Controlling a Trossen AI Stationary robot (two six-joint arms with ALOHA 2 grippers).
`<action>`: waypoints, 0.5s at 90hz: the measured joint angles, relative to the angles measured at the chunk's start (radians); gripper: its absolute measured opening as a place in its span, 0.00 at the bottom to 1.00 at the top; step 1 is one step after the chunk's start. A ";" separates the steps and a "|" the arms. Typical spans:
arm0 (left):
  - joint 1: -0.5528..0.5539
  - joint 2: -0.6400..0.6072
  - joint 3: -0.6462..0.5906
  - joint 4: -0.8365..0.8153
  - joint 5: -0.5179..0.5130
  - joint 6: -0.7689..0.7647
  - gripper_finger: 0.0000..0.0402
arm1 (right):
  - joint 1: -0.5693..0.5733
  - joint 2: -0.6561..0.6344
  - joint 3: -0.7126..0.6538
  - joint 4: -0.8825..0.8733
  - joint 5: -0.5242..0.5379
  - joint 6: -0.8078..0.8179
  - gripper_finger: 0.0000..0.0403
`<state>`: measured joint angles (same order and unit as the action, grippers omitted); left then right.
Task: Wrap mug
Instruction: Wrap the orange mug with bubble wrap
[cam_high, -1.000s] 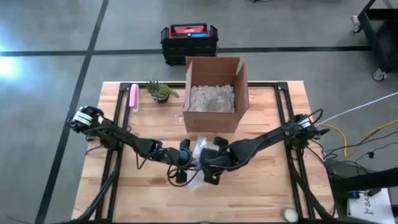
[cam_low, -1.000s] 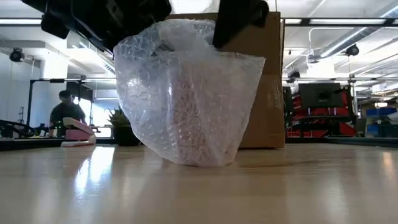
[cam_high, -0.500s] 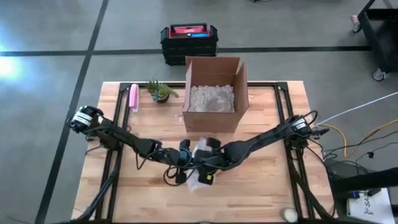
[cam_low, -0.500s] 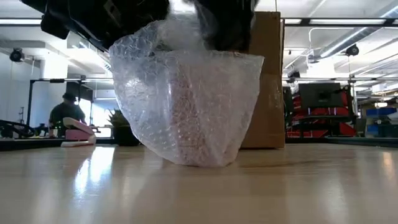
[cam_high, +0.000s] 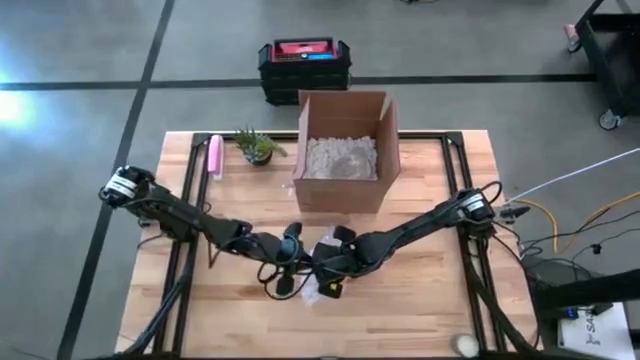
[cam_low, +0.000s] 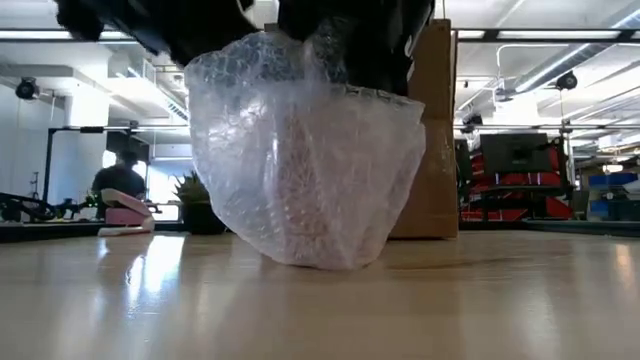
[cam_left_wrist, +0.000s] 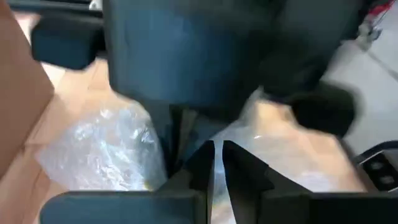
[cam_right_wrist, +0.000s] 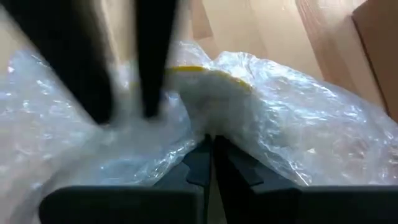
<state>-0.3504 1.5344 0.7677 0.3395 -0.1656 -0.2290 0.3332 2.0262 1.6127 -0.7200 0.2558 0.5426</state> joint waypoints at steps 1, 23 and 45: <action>0.000 0.006 0.000 0.005 0.000 0.000 0.05 | 0.000 0.000 0.000 0.000 0.000 0.000 0.02; 0.001 0.144 0.007 0.096 -0.022 0.010 0.05 | 0.003 -0.005 0.055 -0.065 -0.046 -0.015 0.02; 0.003 0.139 0.007 0.078 -0.033 0.008 0.05 | 0.017 -0.096 0.172 -0.367 0.042 0.041 0.02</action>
<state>-0.3477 1.6734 0.7747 0.4177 -0.1990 -0.2211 0.3501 1.9305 1.7847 -1.0875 0.2976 0.5835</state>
